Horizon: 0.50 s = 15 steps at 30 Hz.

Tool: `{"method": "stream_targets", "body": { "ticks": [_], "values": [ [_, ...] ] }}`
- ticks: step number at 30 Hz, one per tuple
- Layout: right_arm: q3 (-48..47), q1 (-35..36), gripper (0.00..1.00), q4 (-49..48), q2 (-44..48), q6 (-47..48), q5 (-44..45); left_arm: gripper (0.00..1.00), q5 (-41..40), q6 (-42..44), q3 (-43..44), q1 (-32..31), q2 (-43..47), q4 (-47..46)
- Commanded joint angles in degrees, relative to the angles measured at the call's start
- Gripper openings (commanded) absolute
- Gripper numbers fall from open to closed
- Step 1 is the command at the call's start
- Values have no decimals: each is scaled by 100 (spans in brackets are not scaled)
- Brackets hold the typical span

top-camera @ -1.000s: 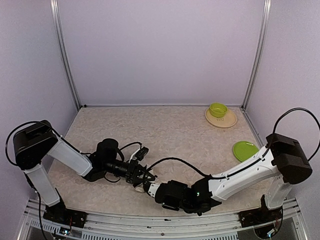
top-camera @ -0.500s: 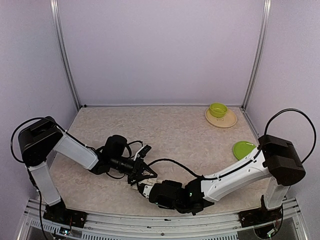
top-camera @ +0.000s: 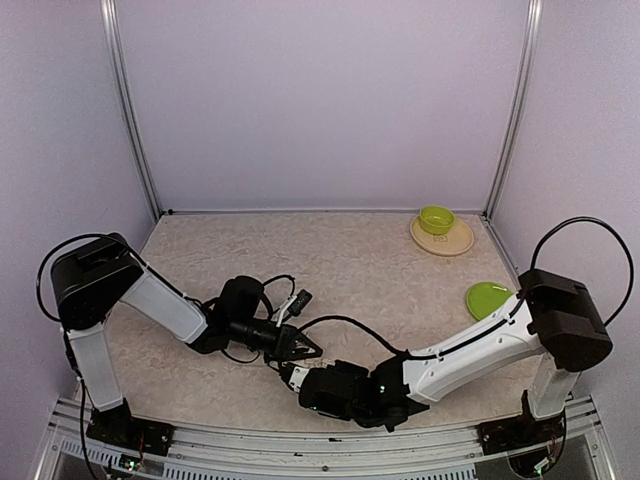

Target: Put away the umbrella

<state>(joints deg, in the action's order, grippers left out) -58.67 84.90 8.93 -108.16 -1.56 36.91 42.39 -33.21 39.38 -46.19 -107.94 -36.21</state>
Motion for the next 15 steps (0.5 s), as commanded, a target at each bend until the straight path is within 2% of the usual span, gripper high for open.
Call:
{"method": "stream_targets", "body": {
  "ticks": [1, 2, 7, 11, 15],
  "values": [
    [154, 123, 31, 381, -9, -352, -907, 0, -1479, 565, -330, -28, -475, 829],
    [157, 114, 35, 360, 74, -414, -863, 0, -1457, 573, -333, -18, -500, 815],
    [410, 83, 43, -12, 728, -461, -970, 0, -1435, 627, -347, 43, -544, 817],
    [1065, 76, 46, -726, 1547, -244, -1314, 0, -1366, 666, -317, 90, -553, 820],
    [1451, 2, 47, -778, 2268, -200, -1466, 0, -1270, 658, -327, 124, -566, 786]
  ]
}}
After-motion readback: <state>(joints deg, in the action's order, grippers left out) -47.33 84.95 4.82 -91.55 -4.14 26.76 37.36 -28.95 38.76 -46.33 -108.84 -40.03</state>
